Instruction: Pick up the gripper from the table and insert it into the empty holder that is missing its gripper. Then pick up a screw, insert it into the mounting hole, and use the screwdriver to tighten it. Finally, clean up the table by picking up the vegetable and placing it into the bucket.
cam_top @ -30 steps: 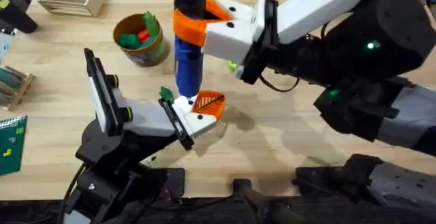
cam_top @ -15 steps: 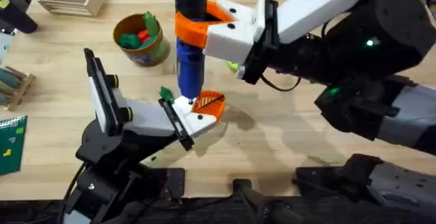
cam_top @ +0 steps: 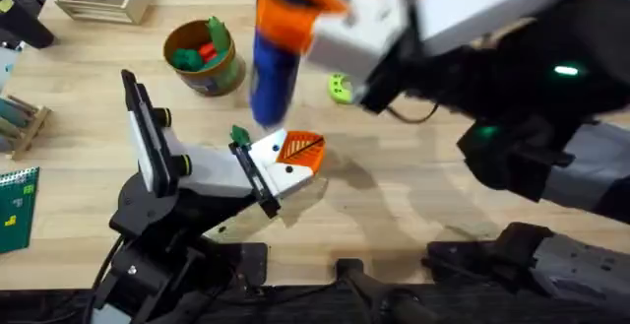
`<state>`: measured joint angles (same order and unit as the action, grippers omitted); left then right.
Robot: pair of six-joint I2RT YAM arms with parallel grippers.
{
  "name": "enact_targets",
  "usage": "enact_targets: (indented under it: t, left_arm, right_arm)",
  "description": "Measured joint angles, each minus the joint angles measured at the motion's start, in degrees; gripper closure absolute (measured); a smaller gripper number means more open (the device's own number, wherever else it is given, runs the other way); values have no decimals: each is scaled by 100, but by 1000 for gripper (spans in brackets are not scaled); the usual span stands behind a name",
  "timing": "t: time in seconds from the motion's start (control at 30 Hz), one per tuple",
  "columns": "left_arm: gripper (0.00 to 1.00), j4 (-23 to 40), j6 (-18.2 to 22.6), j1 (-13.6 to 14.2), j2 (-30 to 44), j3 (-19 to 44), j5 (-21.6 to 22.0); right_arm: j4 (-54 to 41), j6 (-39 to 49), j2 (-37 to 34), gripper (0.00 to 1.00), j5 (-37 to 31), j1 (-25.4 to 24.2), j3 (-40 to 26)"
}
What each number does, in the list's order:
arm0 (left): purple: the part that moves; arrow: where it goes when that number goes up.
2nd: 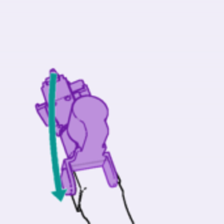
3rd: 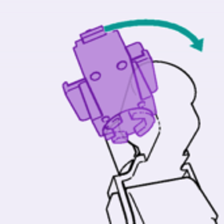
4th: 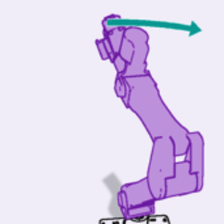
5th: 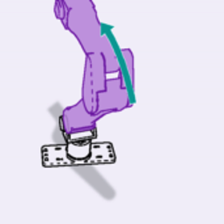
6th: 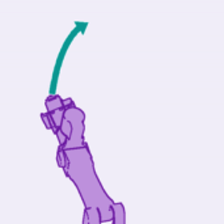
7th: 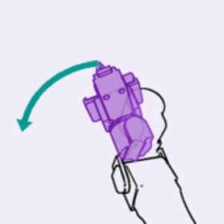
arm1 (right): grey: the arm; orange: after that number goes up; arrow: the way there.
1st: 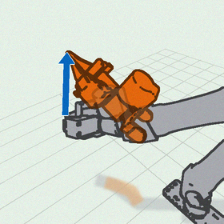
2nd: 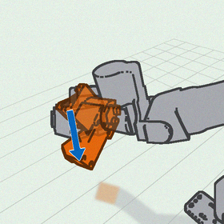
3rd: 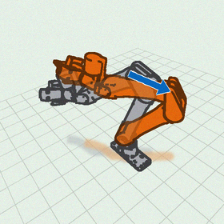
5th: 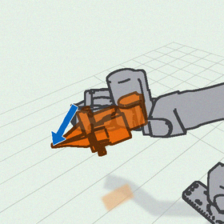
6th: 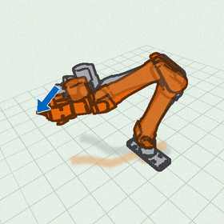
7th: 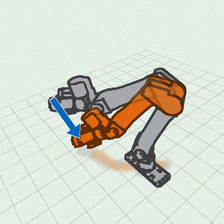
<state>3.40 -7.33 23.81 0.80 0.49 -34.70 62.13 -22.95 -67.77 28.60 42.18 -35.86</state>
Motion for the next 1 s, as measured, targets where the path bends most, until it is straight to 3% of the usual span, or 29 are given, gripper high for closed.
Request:
enact_targets:
  t: [0.07,0.3,0.47,0.63,0.9,0.93,0.97,1.0]
  left_arm:
    - [990,-2,1,0,0,0,0]
    - [990,-2,2,0,0,0,2]
    - [990,-2,2,0,0,0,4]
    - [990,-2,2,0,0,0,2]
    - [990,-2,0,0,0,0,2]
    - [990,-2,2,0,0,0,2]
    - [990,-2,2,0,0,0,2]
    - [990,-2,2,0,0,0,4]
  right_arm:
    - [563,-83,65,973,-1,-120,-31]
    - [-198,-76,142,973,121,-478,-66]
    - [-2182,1745,136,973,6,-1555,-66]
    - [-3904,4056,82,973,-1192,-2462,-66]
    - [-5339,7912,-691,973,-3444,-2851,-66]
    - [-5612,8839,-1083,973,-3858,-2849,-66]
    - [-5808,9326,-1418,921,-4057,-2847,-66]
    - [-5894,9408,-1485,794,-4090,-2844,-66]
